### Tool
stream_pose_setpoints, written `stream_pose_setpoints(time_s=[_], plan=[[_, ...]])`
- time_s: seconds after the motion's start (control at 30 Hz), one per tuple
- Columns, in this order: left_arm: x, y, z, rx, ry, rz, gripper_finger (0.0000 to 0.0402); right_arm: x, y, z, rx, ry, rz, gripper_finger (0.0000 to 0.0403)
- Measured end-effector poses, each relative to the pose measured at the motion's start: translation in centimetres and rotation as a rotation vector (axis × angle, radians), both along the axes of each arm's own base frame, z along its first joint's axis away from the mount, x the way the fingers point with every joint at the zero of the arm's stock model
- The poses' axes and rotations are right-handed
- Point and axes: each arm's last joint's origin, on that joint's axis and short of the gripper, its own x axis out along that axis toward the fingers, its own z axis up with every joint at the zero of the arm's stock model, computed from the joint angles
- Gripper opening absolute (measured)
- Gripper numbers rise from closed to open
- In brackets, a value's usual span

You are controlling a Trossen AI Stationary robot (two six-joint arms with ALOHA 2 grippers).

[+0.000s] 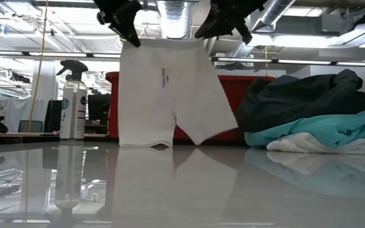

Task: Fold Laundry from Bin
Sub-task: Fold the white underwear

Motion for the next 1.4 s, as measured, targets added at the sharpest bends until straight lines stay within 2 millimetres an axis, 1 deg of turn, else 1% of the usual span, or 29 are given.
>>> stream_pose_setpoints(time_s=[0.07, 0.13, 0.23, 0.33, 0.4, 0.53, 0.6, 0.7, 0.77, 0.87, 0.97, 1.03, 1.1, 1.17, 1.27, 1.33, 1.4], plan=[[0.0, -1.0, -0.8, -0.028, -0.001, -0.015, 0.0, -0.1, 1.2, -0.7, 0.01, 0.024, 0.024, 0.0024], [0.0, -2.3, -2.0, -0.087, -0.023, -0.034, 0.0, -0.1, 2.8, -1.9, 0.036, 0.051, 0.059, 0.0024], [-0.2, -4.8, -4.7, -0.192, -0.032, -0.09, 0.0, -0.9, 5.3, -4.4, 0.113, 0.081, 0.096, 0.0024], [-1.1, -7.5, -7.7, -0.317, -0.041, -0.133, 0.0, -1.9, 7.8, -6.7, 0.198, 0.088, 0.123, 0.0024], [-1.8, -9.3, -9.2, -0.389, -0.063, -0.146, 0.0, -2.8, 9.5, -8.0, 0.234, 0.117, 0.149, 0.0024], [-2.8, -12.0, -11.0, -0.509, -0.149, -0.167, 0.0, -3.8, 11.8, -9.4, 0.287, 0.14, 0.195, 0.0025], [-2.8, -12.9, -11.3, -0.558, -0.204, -0.203, 0.0001, -3.9, 12.6, -9.7, 0.291, 0.152, 0.239, 0.0041], [-2.6, -14.0, -11.1, -0.598, -0.282, -0.276, 0.001, -4.0, 13.3, -9.9, 0.28, 0.179, 0.307, 0.0084], [-2.5, -14.4, -10.8, -0.61, -0.299, -0.331, 0.0024, -3.7, 13.6, -9.9, 0.285, 0.186, 0.386, 0.0113], [-2.3, -14.9, -10.4, -0.66, -0.296, -0.429, 0.0056, -3.6, 13.9, -10.2, 0.32, 0.224, 0.484, 0.0155], [-2.0, -15.4, -10.0, -0.762, -0.317, -0.513, 0.0097, -3.5, 14.0, -10.3, 0.364, 0.247, 0.542, 0.0194], [-1.9, -15.7, -9.8, -0.837, -0.321, -0.539, 0.0122, -3.5, 14.1, -10.4, 0.391, 0.254, 0.581, 0.0215], [-2.0, -15.8, -9.8, -0.898, -0.328, -0.512, 0.0143, -3.6, 14.3, -10.4, 0.399, 0.266, 0.598, 0.0229], [-2.1, -15.5, -10.1, -0.892, -0.317, -0.444, 0.0153, -3.6, 14.3, -10.4, 0.387, 0.261, 0.586, 0.0234], [-2.7, -14.6, -11.0, -0.725, -0.292, -0.29, 0.0157, -3.4, 13.3, -10.6, 0.317, 0.264, 0.483, 0.0232], [-3.0, -14.0, -11.4, -0.599, -0.327, -0.19, 0.0157, -2.9, 12.2, -10.9, 0.26, 0.279, 0.443, 0.023], [-3.1, -13.4, -11.6, -0.51, -0.374, -0.109, 0.0157, -2.1, 11.0, -11.3, 0.224, 0.286, 0.423, 0.023]])
